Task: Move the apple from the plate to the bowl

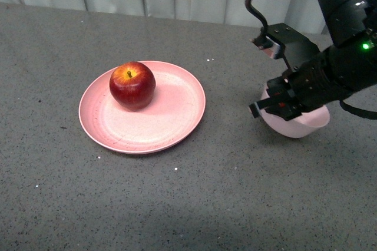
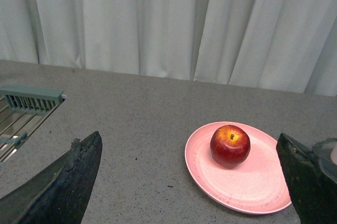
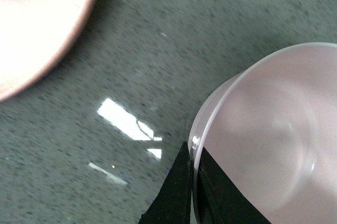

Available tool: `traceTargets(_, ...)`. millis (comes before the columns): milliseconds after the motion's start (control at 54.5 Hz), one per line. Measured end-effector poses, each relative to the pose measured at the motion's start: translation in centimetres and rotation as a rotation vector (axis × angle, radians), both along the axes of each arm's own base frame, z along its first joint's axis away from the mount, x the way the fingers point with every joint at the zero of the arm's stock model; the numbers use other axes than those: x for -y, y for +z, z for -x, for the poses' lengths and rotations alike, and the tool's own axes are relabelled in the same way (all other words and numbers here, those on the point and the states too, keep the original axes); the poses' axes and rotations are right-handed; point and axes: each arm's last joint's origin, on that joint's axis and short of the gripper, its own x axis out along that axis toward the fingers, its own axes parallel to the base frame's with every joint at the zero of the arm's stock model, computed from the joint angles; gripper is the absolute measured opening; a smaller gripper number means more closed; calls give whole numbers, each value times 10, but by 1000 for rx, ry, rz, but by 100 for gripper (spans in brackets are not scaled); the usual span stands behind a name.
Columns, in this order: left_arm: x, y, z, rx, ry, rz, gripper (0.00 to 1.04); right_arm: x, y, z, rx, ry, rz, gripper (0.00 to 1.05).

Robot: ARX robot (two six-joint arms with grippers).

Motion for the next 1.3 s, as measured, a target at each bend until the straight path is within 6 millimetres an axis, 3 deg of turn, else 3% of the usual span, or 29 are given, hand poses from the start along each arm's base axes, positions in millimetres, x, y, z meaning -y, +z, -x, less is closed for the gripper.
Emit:
traceTargets(275, 0, 0, 0, 0, 0, 0, 98, -42, -3, -2, 1, 80, -33, 1)
traceTargets(551, 0, 0, 0, 0, 0, 0, 98, -56, -7, -6, -3, 84, -38, 1)
traceTargets(771, 0, 0, 0, 0, 0, 0, 98, -56, -9, -7, -8, 72, -44, 38)
traceTargets(1010, 0, 0, 0, 0, 0, 0, 98, -48, 0, -5, 34, 42, -88, 70)
traceTargets(1175, 0, 0, 0, 0, 0, 0, 98, -31, 38, 4, 204, -9, -136, 96)
traceTargets(1303, 0, 0, 0, 0, 0, 0, 98, -10, 73, 21, 403, -104, -135, 95)
